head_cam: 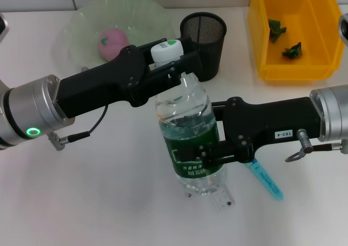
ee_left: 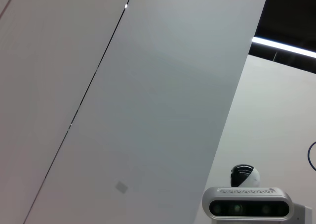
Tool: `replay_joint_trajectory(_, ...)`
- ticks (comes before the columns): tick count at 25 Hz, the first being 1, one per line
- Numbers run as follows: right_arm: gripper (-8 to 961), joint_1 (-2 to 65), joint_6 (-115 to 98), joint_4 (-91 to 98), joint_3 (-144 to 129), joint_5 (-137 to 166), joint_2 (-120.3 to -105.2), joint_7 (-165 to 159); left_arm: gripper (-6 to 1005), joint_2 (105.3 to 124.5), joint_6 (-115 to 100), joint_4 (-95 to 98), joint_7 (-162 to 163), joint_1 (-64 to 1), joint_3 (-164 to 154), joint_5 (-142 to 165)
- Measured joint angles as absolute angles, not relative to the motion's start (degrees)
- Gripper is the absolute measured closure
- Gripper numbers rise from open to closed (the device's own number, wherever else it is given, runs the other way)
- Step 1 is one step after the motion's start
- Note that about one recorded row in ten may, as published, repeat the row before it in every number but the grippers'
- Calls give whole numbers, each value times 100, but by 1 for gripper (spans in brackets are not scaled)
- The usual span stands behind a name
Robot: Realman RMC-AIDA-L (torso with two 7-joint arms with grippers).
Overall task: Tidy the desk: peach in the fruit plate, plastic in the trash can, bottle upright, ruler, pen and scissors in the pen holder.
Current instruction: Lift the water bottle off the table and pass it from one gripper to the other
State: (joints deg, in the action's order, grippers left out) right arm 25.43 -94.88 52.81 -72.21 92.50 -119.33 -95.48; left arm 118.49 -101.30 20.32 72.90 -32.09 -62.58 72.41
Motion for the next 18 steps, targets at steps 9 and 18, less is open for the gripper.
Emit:
replay_joint_trajectory(9, 190, 2511, -9465, 5258, -7173, 9225, -11939, -9510, 545, 11847, -10272, 2219, 7356, -3156, -6268, 7235)
replay_joint_trajectory(18, 154, 2510, -9455, 5255, -7173, 9251, -11936, -9507, 551, 11839, -10315, 2228, 7356, -3154, -6288, 7250)
